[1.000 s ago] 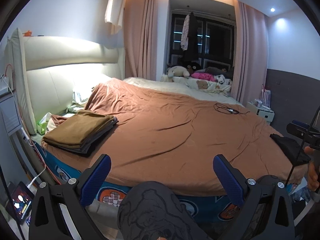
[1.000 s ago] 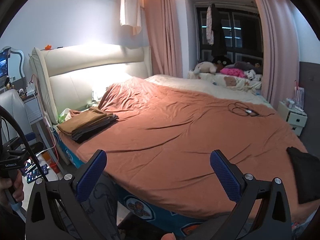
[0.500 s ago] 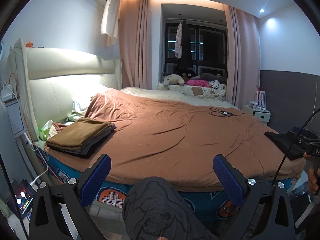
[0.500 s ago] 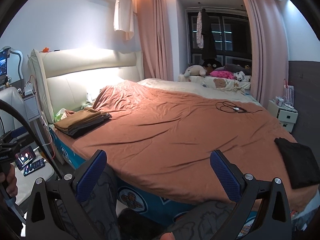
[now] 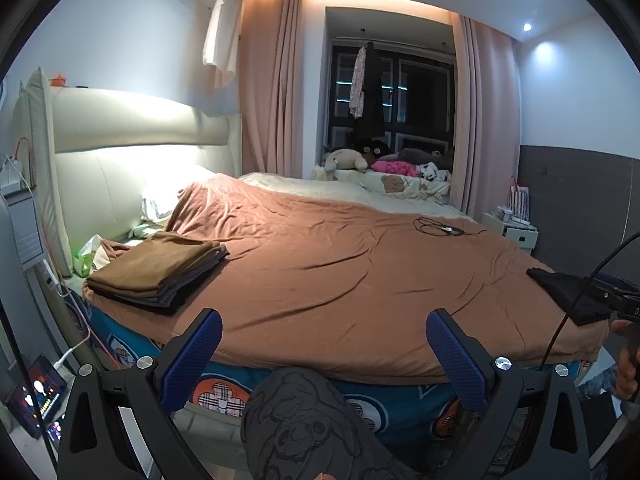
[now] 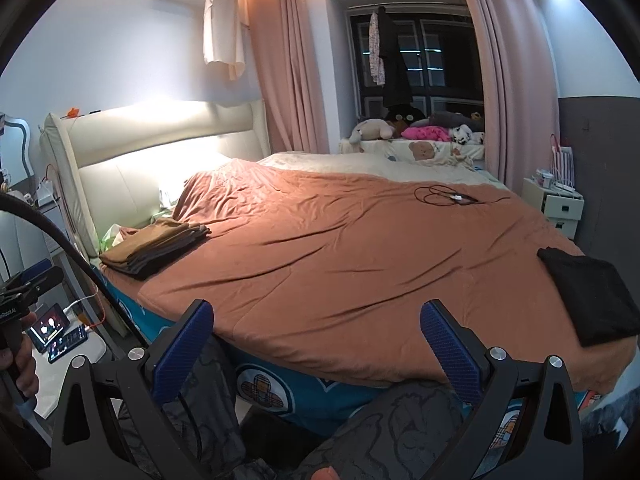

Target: Fold small clothes

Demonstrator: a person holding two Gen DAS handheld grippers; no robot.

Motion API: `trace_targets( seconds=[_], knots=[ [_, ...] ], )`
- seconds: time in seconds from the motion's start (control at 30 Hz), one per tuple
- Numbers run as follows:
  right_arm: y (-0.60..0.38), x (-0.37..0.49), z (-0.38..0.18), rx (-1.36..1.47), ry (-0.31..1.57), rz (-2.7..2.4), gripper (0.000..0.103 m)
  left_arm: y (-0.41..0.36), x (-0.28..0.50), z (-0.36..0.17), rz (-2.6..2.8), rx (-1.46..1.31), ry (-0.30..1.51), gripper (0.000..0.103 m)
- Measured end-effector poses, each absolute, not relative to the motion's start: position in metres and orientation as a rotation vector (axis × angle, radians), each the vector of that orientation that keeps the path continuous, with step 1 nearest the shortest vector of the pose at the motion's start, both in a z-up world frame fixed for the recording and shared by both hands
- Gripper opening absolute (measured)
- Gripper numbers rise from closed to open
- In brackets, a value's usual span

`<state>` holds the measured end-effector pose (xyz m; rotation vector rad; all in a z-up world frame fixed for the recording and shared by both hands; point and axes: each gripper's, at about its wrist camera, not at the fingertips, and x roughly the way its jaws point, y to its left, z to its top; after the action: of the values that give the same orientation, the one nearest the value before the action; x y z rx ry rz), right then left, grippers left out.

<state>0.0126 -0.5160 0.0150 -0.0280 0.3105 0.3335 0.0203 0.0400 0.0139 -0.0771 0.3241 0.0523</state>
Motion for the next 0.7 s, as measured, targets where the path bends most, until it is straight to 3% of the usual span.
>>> trace_targets(
  seconds=[0.7],
  knots=[
    [-0.525, 0.010, 0.013, -0.022, 0.328, 0.335, 0.103, 0.040, 0.012, 0.015, 0.053, -0.066, 0.318, 0.102]
  ],
)
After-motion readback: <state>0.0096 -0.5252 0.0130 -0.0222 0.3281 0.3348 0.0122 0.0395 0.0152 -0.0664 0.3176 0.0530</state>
